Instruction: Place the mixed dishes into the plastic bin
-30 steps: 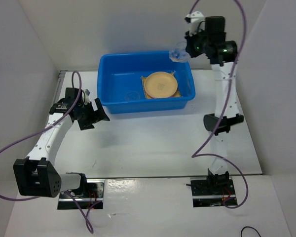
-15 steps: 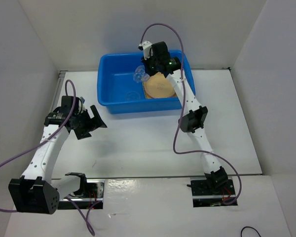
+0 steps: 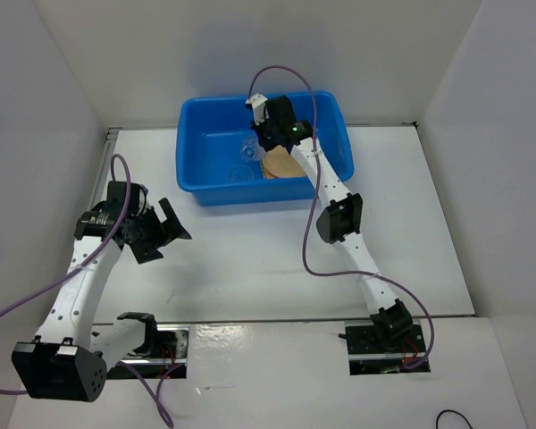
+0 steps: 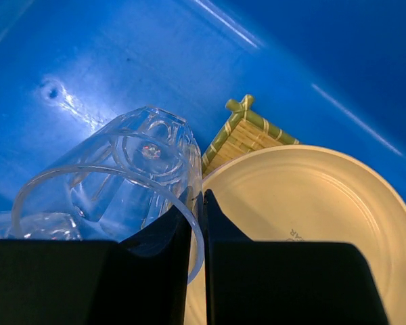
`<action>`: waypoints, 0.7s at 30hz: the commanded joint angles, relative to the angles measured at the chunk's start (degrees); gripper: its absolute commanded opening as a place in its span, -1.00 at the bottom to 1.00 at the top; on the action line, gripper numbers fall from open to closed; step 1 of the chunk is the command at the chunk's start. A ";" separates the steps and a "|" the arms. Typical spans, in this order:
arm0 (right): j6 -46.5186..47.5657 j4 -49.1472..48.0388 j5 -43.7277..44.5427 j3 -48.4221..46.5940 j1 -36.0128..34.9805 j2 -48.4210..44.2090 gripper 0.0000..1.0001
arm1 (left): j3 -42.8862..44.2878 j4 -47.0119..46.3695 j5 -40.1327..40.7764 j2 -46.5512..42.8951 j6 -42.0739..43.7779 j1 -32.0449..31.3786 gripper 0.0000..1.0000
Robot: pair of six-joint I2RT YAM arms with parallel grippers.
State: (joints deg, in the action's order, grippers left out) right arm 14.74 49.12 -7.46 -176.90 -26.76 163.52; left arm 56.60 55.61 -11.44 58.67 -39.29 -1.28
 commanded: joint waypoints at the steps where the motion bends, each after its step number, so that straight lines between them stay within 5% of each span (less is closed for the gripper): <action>1: 1.25 -5.18 -0.18 -2.22 -0.39 0.66 -0.85 | 0.18 0.99 1.07 -0.84 -1.23 -0.04 1.00; 7: 3.27 -5.18 -0.18 -0.38 -0.92 1.80 -0.79 | 0.18 0.99 1.07 -1.45 -2.46 -0.04 1.00; 12: 4.42 -5.18 0.70 -1.08 -1.54 1.80 -0.44 | -0.96 0.99 1.07 -2.60 -2.99 -0.04 1.00; 14: 4.42 -5.18 1.92 -2.75 -2.06 1.80 -0.23 | -0.96 0.20 0.55 -2.60 -3.51 -0.04 1.00; 17: 3.10 -5.18 3.49 -2.75 -2.06 -1.27 0.49 | -2.19 -2.17 -0.07 -2.60 -4.04 -0.04 1.00; 18: 2.58 -5.18 4.38 -2.75 -2.06 -2.23 0.87 | -2.19 -3.22 -0.68 -2.60 -4.04 -0.04 1.00; 21: 0.73 -5.88 7.81 -2.75 -2.06 -7.50 0.97 | -2.19 -5.33 -0.69 -2.07 -3.43 -0.04 1.00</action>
State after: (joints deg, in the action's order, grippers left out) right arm 17.32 46.63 -3.60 -176.92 -28.38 165.07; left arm 54.46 54.13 -10.85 56.86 -42.41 -1.28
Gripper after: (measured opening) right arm 0.983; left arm 1.001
